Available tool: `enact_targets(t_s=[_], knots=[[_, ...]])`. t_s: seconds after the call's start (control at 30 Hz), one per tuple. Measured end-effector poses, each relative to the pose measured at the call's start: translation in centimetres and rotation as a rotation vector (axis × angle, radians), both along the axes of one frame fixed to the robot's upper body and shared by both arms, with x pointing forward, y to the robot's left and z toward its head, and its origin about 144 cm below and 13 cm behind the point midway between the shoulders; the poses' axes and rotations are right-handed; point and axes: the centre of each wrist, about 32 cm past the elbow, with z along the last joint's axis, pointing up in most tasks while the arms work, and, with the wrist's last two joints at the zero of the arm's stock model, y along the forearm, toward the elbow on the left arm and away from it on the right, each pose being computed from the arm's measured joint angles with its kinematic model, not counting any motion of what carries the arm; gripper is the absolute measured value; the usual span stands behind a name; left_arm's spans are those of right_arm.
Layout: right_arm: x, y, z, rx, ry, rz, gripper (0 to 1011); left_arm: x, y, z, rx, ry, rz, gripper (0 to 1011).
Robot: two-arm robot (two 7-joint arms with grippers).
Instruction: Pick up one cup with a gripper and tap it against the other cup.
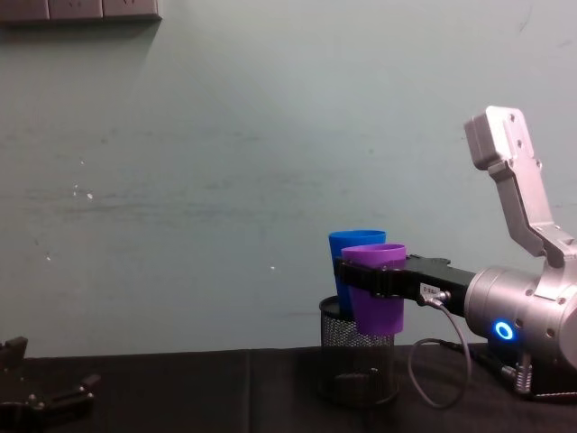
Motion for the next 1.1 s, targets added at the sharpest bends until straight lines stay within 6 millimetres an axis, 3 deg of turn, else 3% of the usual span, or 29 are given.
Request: enact_targets(t_s=[1.1], knots=[[0.00, 0.00, 0.00, 0.000, 0.000, 0.000, 739, 0.00, 0.00, 0.00, 0.000, 0.000, 0.000, 1000]])
